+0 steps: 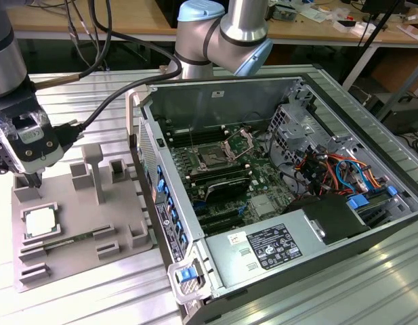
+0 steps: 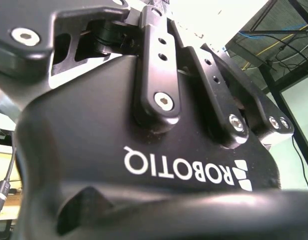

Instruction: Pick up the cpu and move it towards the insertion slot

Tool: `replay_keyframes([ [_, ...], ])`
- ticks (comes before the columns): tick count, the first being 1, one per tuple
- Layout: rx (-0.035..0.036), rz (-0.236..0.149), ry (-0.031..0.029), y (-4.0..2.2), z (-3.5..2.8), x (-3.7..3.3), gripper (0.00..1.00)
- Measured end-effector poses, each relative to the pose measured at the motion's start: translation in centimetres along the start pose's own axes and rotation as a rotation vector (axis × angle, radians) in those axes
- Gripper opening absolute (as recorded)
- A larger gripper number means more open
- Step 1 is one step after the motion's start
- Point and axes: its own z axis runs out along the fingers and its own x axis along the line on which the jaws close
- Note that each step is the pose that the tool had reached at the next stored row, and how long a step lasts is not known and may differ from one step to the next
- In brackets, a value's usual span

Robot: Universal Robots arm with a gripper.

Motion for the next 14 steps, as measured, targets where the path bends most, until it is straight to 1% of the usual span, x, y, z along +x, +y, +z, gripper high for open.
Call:
replay_keyframes([
  [14,0.0,0.0,0.0,-0.02,0.35,0.0,0.11],
])
